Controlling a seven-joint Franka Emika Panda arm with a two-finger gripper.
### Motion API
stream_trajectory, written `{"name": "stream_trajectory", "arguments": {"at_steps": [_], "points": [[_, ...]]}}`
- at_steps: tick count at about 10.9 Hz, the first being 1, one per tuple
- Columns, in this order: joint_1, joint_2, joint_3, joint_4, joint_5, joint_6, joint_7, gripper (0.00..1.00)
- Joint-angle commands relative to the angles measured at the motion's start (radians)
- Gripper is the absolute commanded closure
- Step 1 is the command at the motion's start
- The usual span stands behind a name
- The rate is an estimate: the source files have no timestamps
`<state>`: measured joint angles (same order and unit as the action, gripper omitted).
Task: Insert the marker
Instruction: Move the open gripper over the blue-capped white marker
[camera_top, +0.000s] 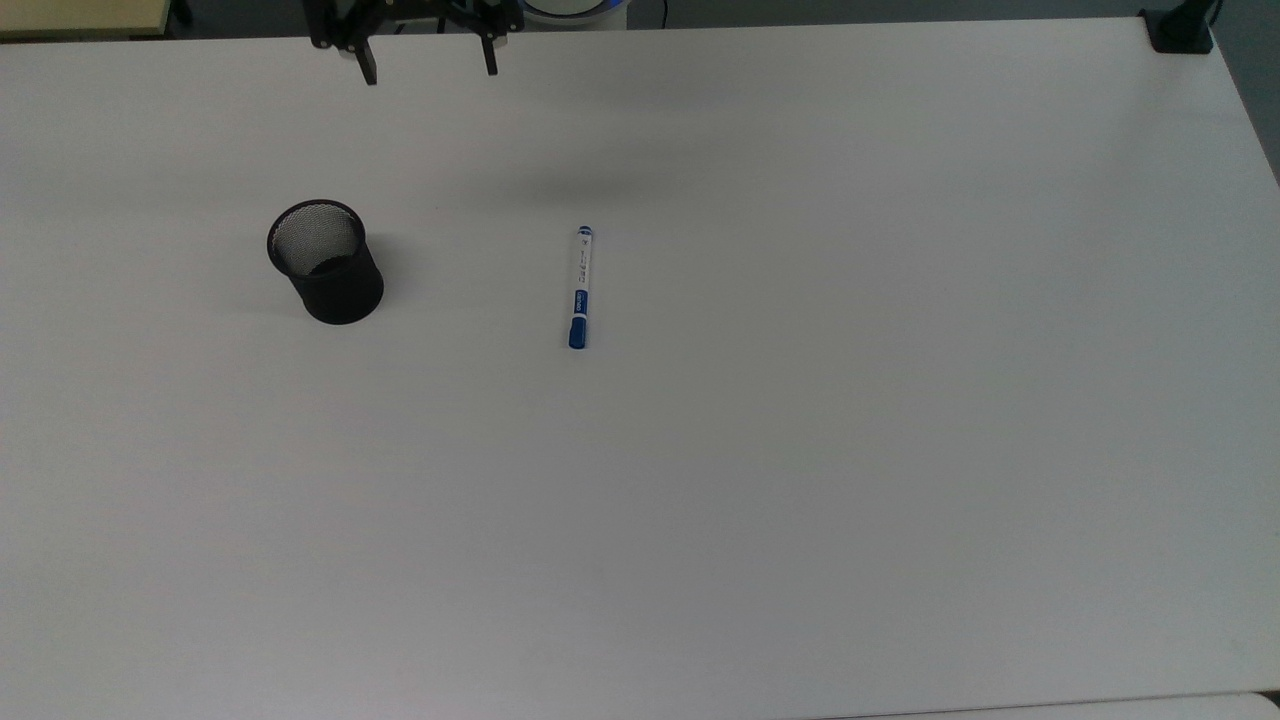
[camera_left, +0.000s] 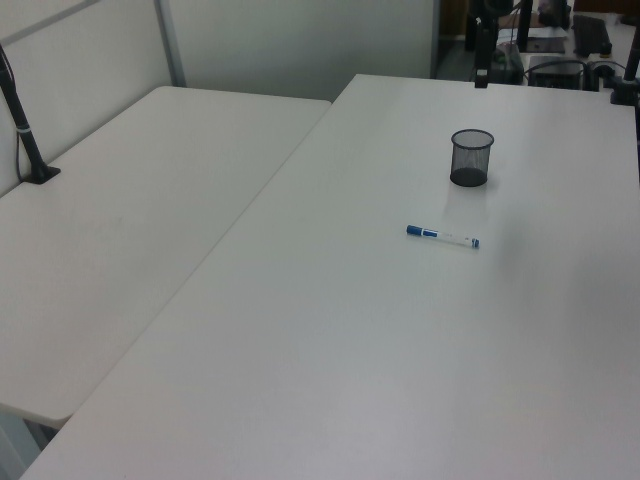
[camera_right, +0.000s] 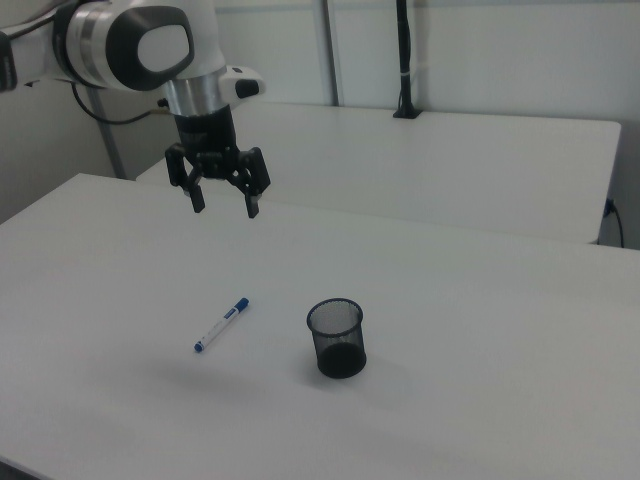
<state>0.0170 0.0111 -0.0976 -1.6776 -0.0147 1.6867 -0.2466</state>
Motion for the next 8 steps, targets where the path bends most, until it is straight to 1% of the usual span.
{"name": "stream_trajectory", "arguments": {"at_steps": [1, 2, 3, 4, 5, 6, 7, 8], "points": [[-0.011, 0.021, 0.058, -0.028, -0.065, 0.039, -0.033, 0.0], [-0.008, 0.021, 0.068, -0.069, -0.065, 0.054, -0.014, 0.0], [-0.009, 0.023, 0.084, -0.094, -0.062, 0.103, 0.006, 0.0], [-0.011, 0.03, 0.099, -0.147, -0.05, 0.201, 0.076, 0.0], [-0.003, 0.058, 0.114, -0.198, -0.042, 0.315, 0.163, 0.0], [-0.005, 0.085, 0.136, -0.227, -0.042, 0.411, 0.231, 0.0], [-0.003, 0.127, 0.142, -0.229, -0.042, 0.457, 0.256, 0.0], [-0.002, 0.151, 0.142, -0.228, -0.042, 0.473, 0.269, 0.03]]}}
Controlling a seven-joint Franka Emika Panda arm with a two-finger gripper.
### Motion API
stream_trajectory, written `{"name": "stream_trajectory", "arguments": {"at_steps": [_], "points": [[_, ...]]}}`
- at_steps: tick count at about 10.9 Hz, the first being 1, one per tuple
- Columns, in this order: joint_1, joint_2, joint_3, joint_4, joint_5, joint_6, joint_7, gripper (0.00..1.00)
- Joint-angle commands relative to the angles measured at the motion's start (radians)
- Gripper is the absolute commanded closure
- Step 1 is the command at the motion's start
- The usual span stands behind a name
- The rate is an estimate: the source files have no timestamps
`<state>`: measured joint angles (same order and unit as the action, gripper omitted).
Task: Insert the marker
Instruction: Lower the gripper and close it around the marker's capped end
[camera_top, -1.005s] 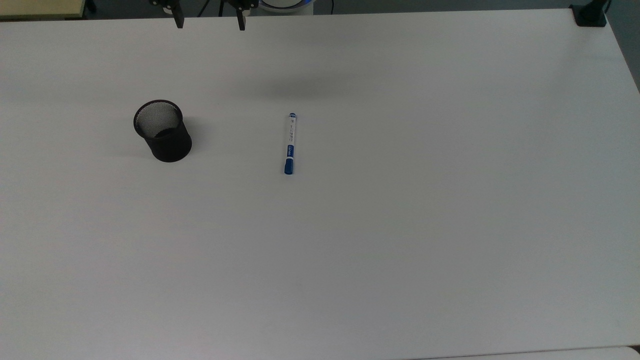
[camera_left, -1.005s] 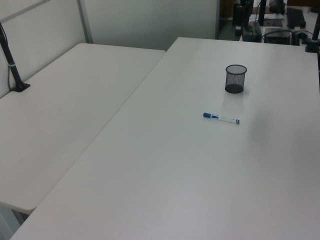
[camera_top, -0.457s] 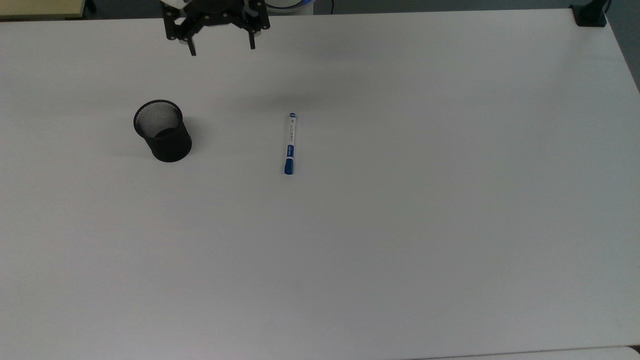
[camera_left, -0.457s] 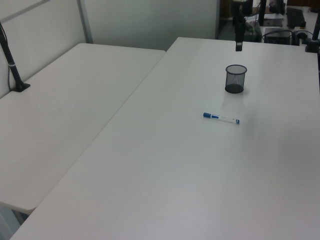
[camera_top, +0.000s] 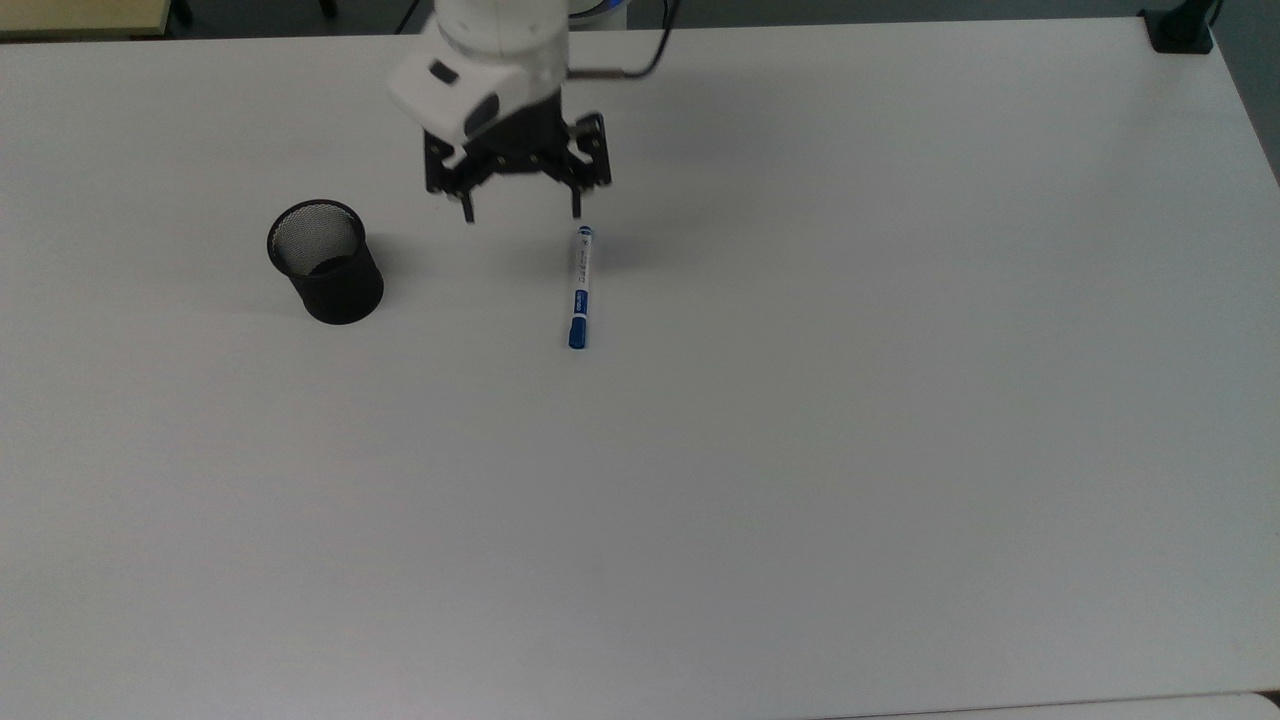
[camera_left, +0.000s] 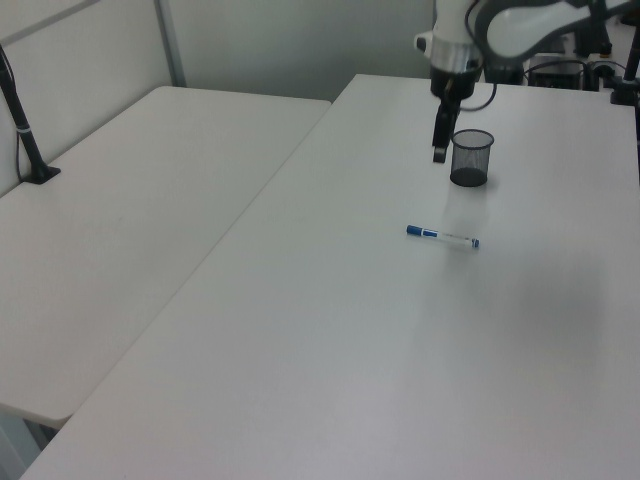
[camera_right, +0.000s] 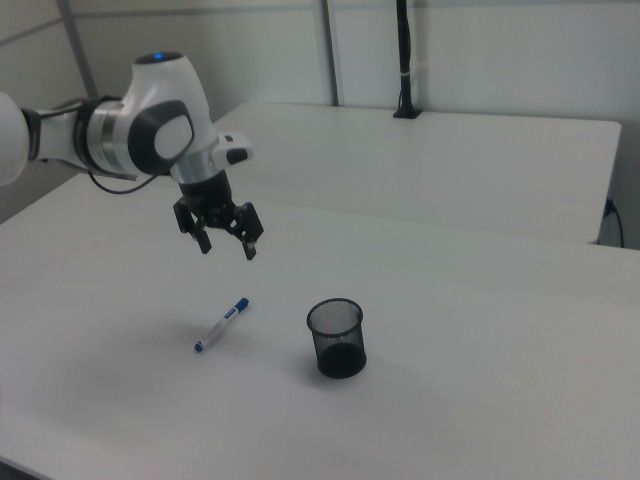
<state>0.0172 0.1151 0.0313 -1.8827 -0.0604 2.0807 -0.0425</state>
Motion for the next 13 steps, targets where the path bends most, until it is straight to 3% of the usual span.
{"name": "stream_trajectory", "arguments": {"at_steps": [1, 3, 11, 13], "points": [[-0.003, 0.075, 0.013, -0.021, 0.01, 0.113, 0.09, 0.12], [-0.002, 0.151, 0.013, -0.023, 0.013, 0.183, 0.163, 0.25], [0.03, 0.236, 0.021, -0.023, 0.005, 0.225, 0.181, 0.32], [0.04, 0.254, 0.021, -0.023, 0.002, 0.245, 0.181, 0.46]]}}
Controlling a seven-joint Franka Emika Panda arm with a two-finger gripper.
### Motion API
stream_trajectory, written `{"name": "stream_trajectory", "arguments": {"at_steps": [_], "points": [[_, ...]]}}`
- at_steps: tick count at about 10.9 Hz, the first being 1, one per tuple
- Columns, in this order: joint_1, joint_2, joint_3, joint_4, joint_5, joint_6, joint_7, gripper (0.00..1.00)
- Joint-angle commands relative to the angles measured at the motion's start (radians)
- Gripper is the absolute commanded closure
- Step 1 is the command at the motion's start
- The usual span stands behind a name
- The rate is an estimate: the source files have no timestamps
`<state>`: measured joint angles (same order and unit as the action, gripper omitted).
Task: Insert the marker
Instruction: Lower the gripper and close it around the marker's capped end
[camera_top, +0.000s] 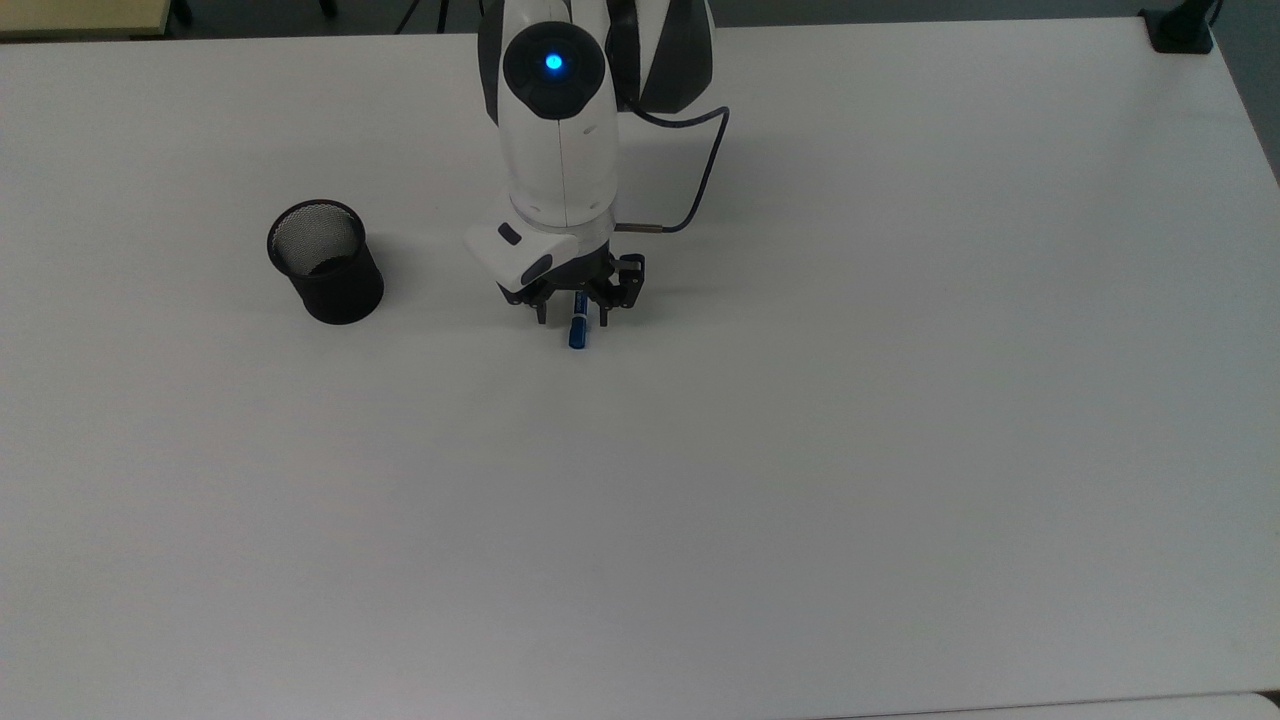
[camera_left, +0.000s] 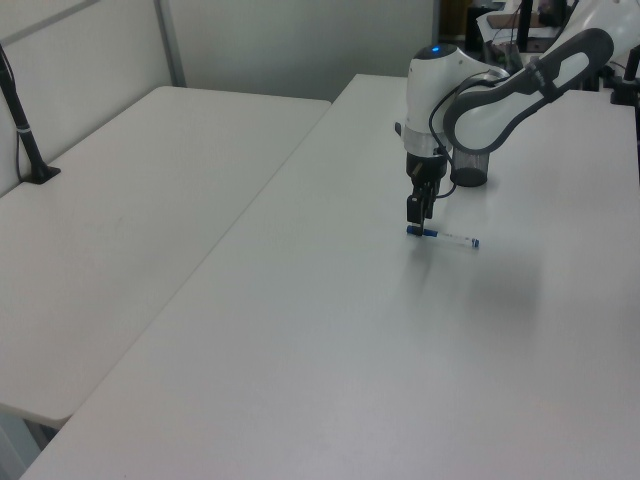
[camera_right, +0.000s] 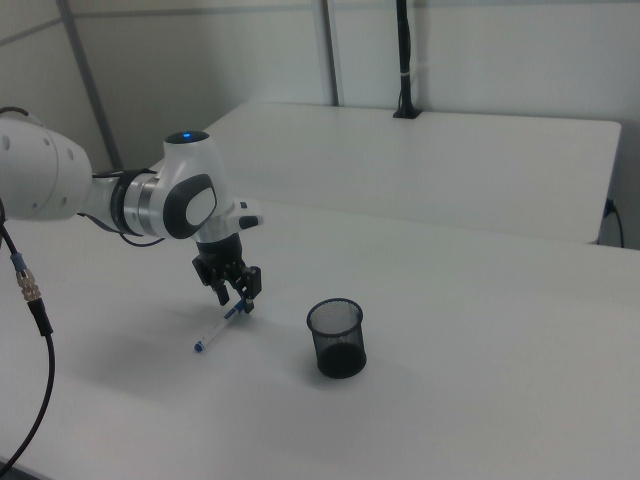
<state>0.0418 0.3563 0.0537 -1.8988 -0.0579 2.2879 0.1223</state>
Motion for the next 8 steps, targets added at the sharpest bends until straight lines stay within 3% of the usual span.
{"name": "stream_trajectory", "arguments": {"at_steps": [1, 2, 4, 7, 8], "points": [[0.017, 0.016, -0.002, -0.006, -0.002, 0.039, 0.019, 0.55], [0.015, 0.018, -0.002, -0.006, -0.003, 0.041, 0.031, 0.64], [0.015, 0.019, -0.002, -0.006, -0.011, 0.041, 0.031, 0.67], [0.015, 0.013, -0.002, -0.002, -0.025, 0.039, 0.031, 0.91], [0.009, 0.001, -0.002, 0.001, -0.025, 0.036, 0.031, 0.92]]}}
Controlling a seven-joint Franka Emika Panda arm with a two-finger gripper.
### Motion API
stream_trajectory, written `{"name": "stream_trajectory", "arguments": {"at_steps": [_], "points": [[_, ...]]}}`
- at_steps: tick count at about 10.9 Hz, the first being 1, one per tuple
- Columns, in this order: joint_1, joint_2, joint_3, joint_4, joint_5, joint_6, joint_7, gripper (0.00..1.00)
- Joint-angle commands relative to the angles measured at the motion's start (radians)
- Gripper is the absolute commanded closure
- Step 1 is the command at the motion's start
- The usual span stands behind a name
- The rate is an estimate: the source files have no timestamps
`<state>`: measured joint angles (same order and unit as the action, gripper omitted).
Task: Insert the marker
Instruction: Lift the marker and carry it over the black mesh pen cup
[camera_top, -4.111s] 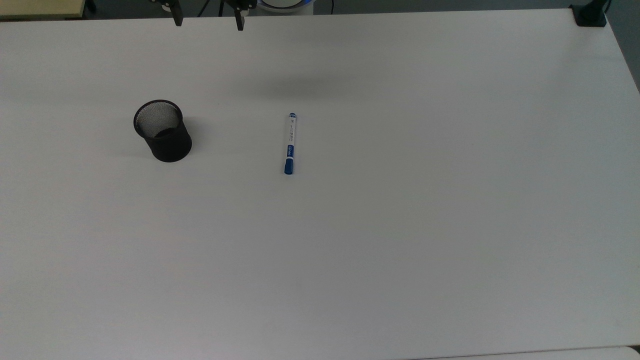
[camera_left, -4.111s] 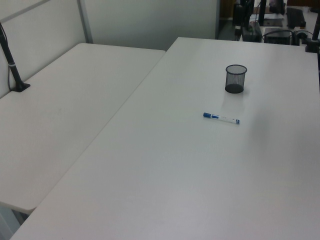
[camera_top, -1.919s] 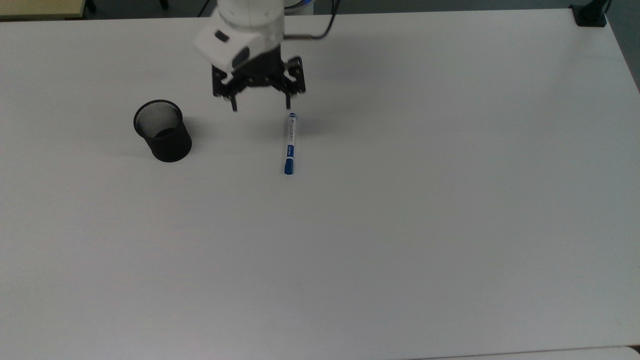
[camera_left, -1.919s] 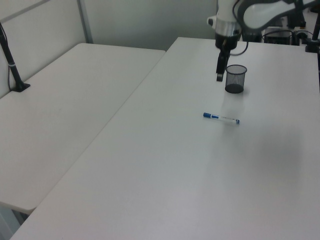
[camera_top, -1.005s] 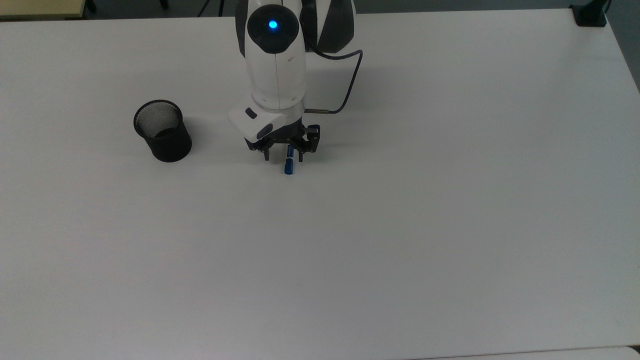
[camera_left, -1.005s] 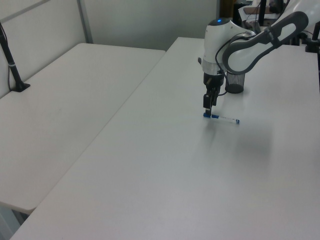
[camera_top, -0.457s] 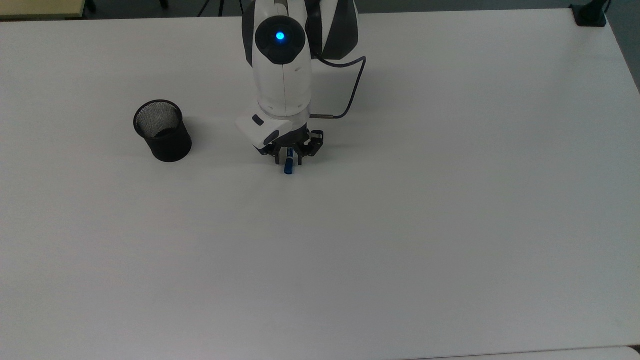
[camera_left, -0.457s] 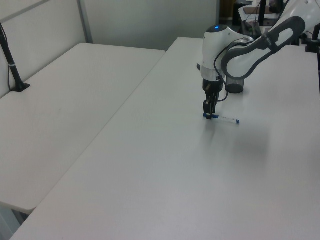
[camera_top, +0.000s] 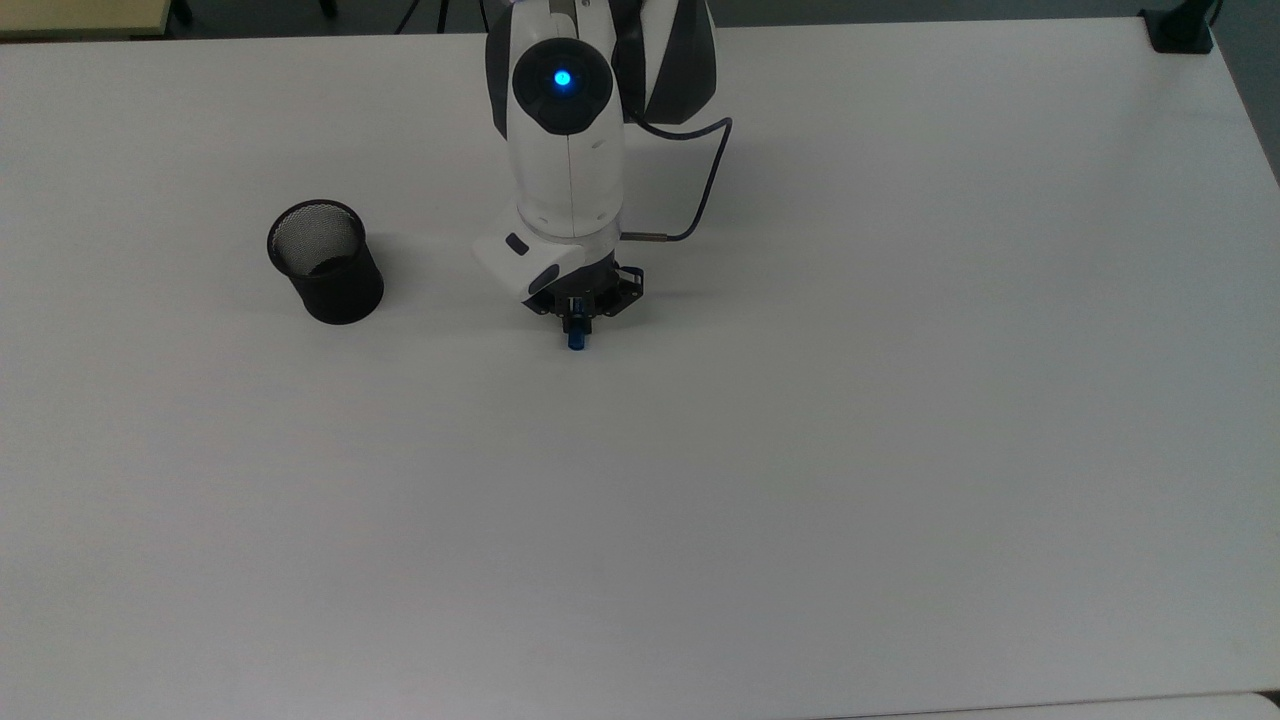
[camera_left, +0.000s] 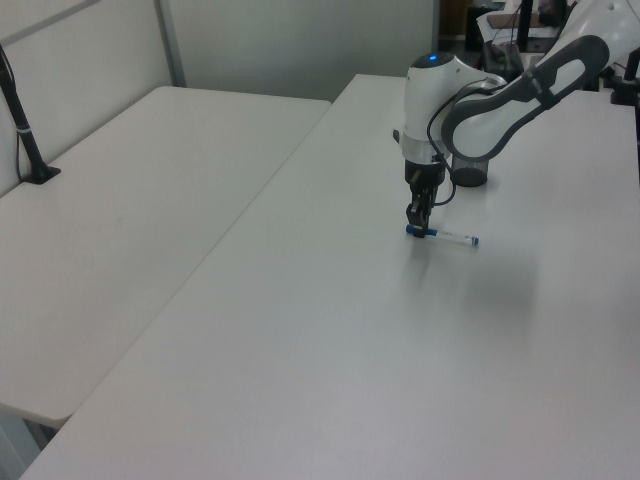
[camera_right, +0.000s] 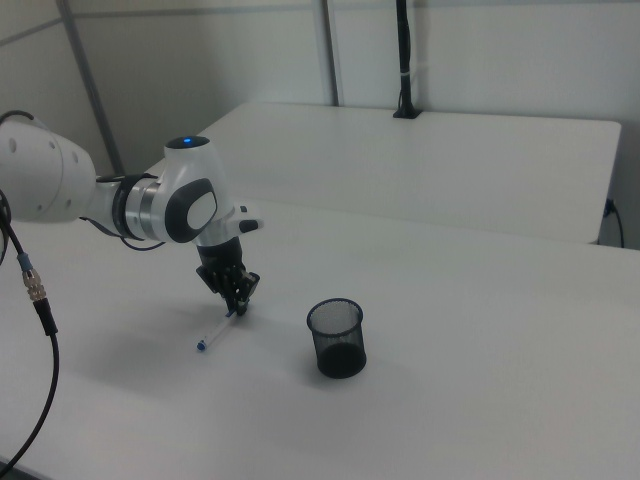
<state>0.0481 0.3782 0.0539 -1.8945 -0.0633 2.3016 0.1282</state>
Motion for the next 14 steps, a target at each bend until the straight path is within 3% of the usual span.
{"name": "stream_trajectory", "arguments": {"at_steps": [1, 5, 8, 12, 14], "points": [[-0.004, -0.041, -0.002, 0.002, -0.02, 0.015, 0.025, 0.92], [-0.082, -0.203, -0.002, -0.009, -0.018, -0.048, -0.019, 0.96], [-0.163, -0.361, -0.002, -0.101, -0.02, -0.022, -0.08, 0.96], [-0.29, -0.517, -0.002, -0.357, -0.02, 0.397, -0.177, 0.96], [-0.344, -0.516, -0.003, -0.44, -0.018, 0.641, -0.22, 0.96]]}}
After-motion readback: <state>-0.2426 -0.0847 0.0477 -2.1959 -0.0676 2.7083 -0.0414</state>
